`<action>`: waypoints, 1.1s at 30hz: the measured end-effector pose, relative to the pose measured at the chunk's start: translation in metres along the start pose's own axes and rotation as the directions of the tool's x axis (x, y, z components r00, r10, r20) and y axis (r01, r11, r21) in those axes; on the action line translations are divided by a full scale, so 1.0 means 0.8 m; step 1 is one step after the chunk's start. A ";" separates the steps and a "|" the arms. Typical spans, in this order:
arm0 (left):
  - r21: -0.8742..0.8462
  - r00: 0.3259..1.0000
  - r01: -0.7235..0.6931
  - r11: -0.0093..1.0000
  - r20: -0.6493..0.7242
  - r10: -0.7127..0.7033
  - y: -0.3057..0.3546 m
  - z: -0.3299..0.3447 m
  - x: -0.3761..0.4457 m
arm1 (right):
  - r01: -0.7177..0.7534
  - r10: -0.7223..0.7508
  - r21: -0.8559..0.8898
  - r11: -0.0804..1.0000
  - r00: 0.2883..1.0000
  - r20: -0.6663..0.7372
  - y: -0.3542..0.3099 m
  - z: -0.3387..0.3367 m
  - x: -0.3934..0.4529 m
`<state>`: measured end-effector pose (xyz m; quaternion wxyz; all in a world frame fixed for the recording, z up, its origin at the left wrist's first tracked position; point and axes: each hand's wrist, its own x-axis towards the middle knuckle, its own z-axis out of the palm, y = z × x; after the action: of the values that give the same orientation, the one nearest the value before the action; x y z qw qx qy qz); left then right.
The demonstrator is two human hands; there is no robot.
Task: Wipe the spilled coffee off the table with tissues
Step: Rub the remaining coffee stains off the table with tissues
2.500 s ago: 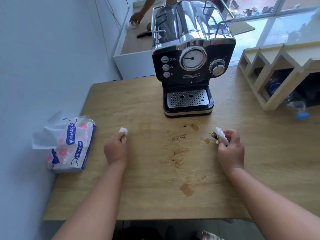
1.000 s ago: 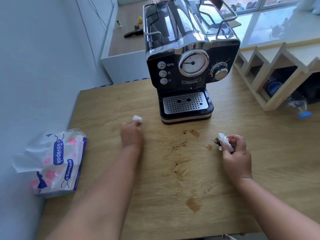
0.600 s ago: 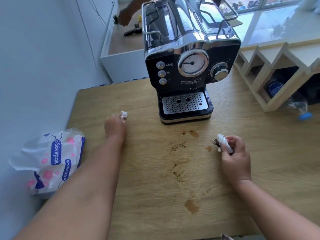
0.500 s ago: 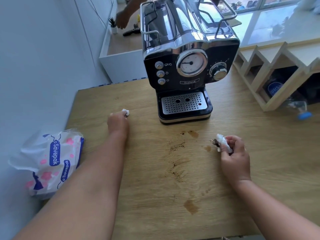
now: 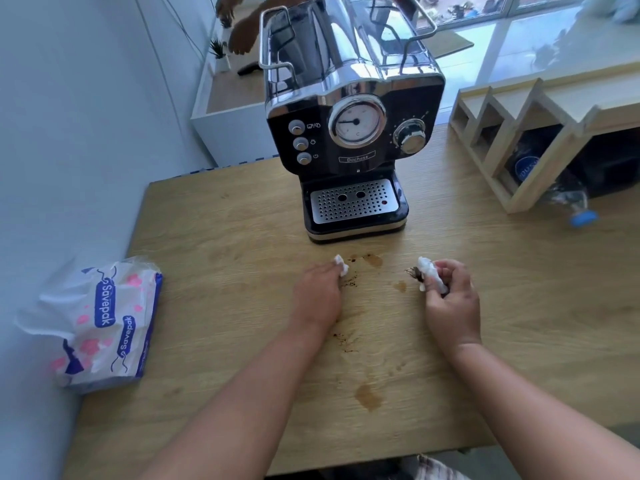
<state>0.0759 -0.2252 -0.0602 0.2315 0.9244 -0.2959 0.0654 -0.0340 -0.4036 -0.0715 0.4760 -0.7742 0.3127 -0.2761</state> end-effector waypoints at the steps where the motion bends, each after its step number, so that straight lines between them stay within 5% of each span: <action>1: -0.027 1.000 0.003 1.000 -0.001 -0.003 0.008 0.003 0.003 | -0.003 0.003 0.008 1.000 1.000 -0.003 0.000 0.000 0.000; 8: -0.049 0.995 0.063 0.997 0.083 -0.058 0.041 0.030 0.055 | -0.019 0.020 0.033 0.999 1.000 -0.018 0.000 0.001 0.000; 13: -0.032 0.979 -0.147 0.989 0.138 0.150 0.037 0.020 0.054 | -0.011 0.011 0.021 1.000 1.000 -0.027 0.000 -0.001 0.001; 22: -0.099 0.840 -0.453 0.886 0.285 0.461 -0.009 -0.012 -0.017 | 0.015 -0.015 0.004 1.000 1.000 -0.005 0.001 -0.003 0.001; 26: -0.061 0.983 -0.131 0.990 0.118 0.137 -0.017 -0.034 0.001 | 0.014 -0.014 -0.001 1.000 1.000 0.002 -0.001 -0.003 0.001; 28: 0.005 0.997 0.000 1.000 0.075 -0.001 -0.023 -0.034 0.016 | 0.010 -0.010 -0.005 1.000 1.000 0.005 -0.001 -0.003 0.001; 33: 0.039 0.994 0.022 0.999 0.105 -0.026 -0.014 -0.022 -0.002 | 0.007 -0.007 -0.011 1.000 1.000 0.016 0.001 -0.003 0.001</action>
<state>0.0815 -0.2080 -0.0492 0.1991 0.9343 -0.2951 0.0193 -0.0356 -0.4059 -0.0714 0.4733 -0.7800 0.3077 -0.2700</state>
